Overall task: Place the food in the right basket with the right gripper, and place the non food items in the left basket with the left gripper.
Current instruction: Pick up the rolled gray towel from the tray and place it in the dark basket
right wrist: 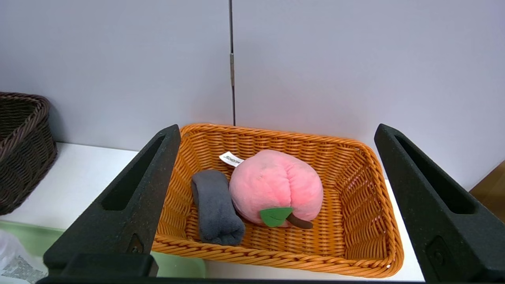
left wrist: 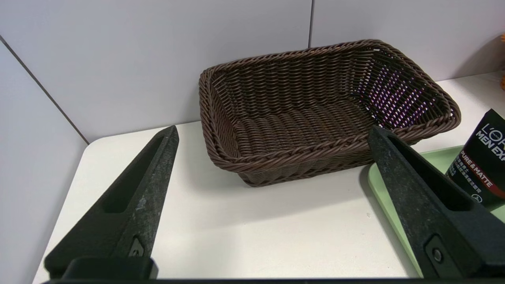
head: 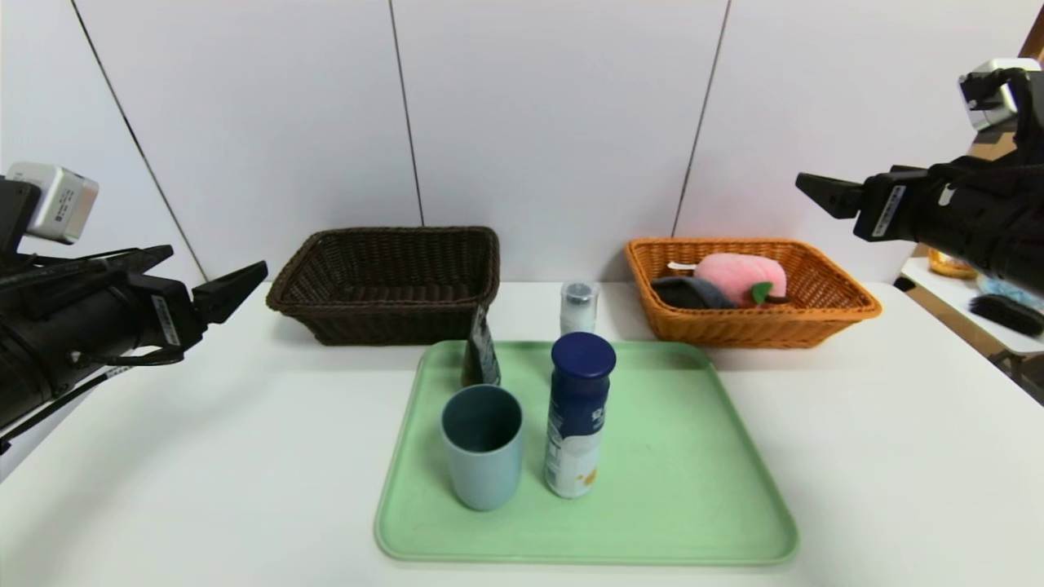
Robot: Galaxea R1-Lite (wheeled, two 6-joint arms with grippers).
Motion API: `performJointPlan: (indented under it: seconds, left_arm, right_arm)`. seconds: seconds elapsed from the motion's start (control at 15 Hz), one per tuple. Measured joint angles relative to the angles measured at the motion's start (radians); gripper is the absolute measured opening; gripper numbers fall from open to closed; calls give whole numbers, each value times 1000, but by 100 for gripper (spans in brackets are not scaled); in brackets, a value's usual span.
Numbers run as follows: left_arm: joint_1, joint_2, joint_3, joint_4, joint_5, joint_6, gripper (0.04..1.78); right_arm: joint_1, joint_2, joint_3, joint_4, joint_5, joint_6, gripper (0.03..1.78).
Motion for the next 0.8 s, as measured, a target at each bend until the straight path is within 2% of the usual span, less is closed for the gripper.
performJointPlan:
  seconds: [0.2, 0.33, 0.47, 0.8]
  left_arm:
    - [0, -1, 1, 0, 0, 0, 169]
    - [-1, -1, 0, 0, 0, 1, 169]
    - [-1, -1, -1, 0, 0, 1, 169]
    - [0, 0, -1, 0, 0, 0, 169]
  right_arm:
    - [-1, 4, 0, 7, 7, 0, 169]
    - [1, 25, -30, 49, 23, -3, 169]
    - [11, 61, -124, 185, 30, -5, 169]
    - [86, 239, -516, 670, 30, -9, 169]
